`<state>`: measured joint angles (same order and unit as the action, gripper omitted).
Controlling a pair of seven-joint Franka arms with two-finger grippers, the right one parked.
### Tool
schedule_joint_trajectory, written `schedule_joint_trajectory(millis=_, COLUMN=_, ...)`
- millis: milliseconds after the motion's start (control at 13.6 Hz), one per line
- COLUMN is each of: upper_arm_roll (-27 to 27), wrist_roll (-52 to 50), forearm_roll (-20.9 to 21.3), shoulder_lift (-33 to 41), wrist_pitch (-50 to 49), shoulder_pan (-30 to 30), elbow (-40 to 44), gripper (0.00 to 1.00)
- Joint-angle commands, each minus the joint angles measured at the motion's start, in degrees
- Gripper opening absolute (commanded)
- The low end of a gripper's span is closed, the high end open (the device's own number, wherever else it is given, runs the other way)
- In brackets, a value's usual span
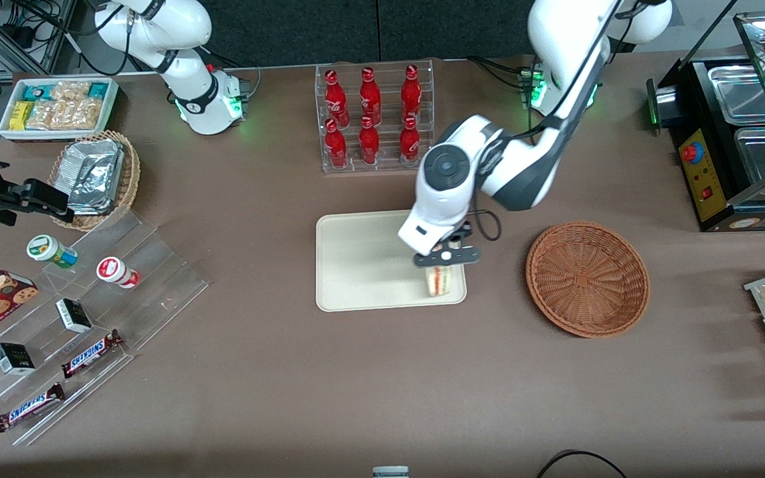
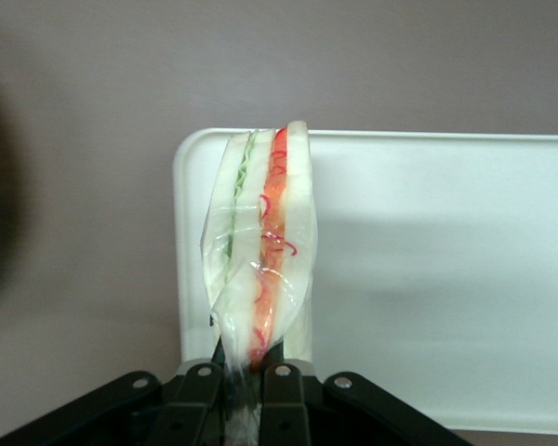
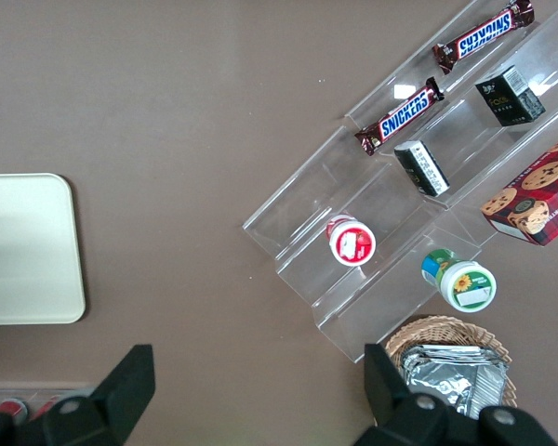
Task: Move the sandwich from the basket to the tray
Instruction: 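Carry the sandwich with the left gripper over the cream tray, then lower the sandwich onto the tray and open the left gripper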
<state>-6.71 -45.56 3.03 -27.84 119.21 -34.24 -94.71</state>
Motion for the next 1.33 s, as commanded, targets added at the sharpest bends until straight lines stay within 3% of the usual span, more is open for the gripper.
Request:
schedule_joint_trajectory(millis=0, upper_arm_roll=0.38, wrist_roll=-1.02, forearm_roll=-0.48, shoulder_lift=-3.09, wrist_pitch=2.77, shoulder_pan=-3.19, elbow=2.60, gripper=0.00)
schedule_joint_trajectory(millis=443, upper_arm_roll=0.56, wrist_roll=-3.39, forearm_roll=0.31, shoulder_lift=-9.07, wrist_pitch=4.98, shoulder_pan=-7.42, elbow=5.59, gripper=0.00)
schedule_joint_trajectory(millis=1254, upper_arm_roll=0.47, wrist_roll=-5.58, forearm_roll=0.39, shoulder_lift=-10.39, wrist_pitch=5.86, shoulder_pan=-9.00, elbow=5.50, gripper=0.00)
